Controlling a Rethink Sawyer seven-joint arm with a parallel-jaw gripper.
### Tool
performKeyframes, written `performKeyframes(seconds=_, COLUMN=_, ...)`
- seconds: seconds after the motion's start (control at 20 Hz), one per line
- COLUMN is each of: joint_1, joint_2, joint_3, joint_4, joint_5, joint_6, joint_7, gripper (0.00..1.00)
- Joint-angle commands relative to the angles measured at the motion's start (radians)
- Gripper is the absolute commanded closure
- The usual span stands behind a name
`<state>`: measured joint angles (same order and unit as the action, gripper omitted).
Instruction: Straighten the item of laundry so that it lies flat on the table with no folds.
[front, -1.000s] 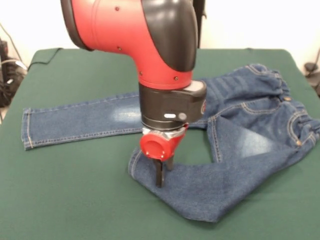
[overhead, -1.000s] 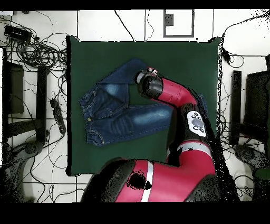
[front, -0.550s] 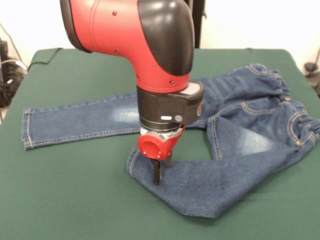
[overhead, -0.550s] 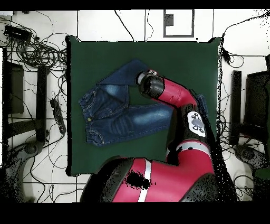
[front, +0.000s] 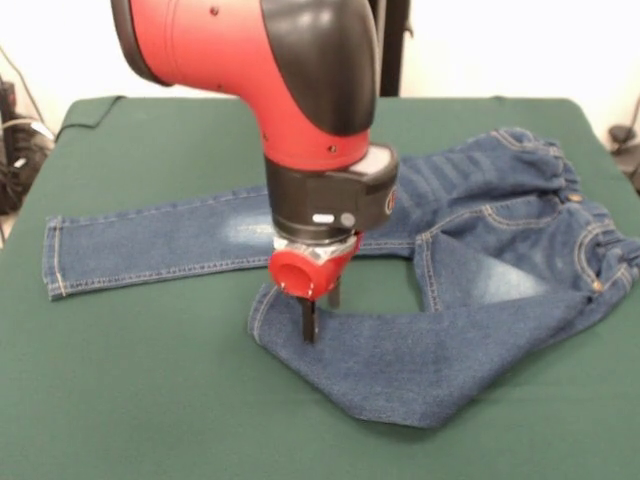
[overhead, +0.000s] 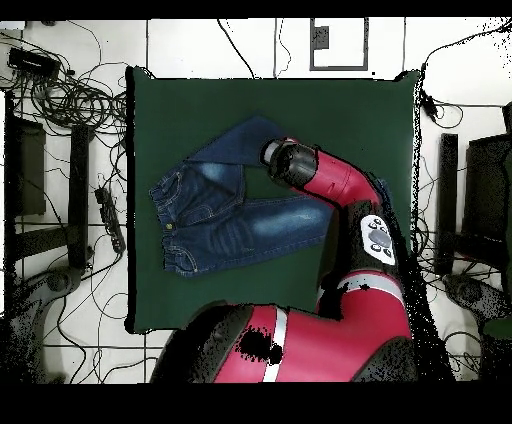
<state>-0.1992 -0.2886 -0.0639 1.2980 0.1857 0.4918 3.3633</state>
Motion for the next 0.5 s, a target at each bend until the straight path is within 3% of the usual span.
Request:
performKeyframes(seconds=0.05, joint_1=0.045, joint_2=-0.095, joint_3=0.03, joint_4=0.148, joint_5=0.058, joint_6=0.147, joint_7=0.083, gripper=0.0)
performKeyframes(seconds=0.5, joint_1=0.049, joint_2=-0.09, joint_3=0.033, joint_4=0.15, joint_5=0.065, joint_6=0.121, joint_7=0.097, gripper=0.0)
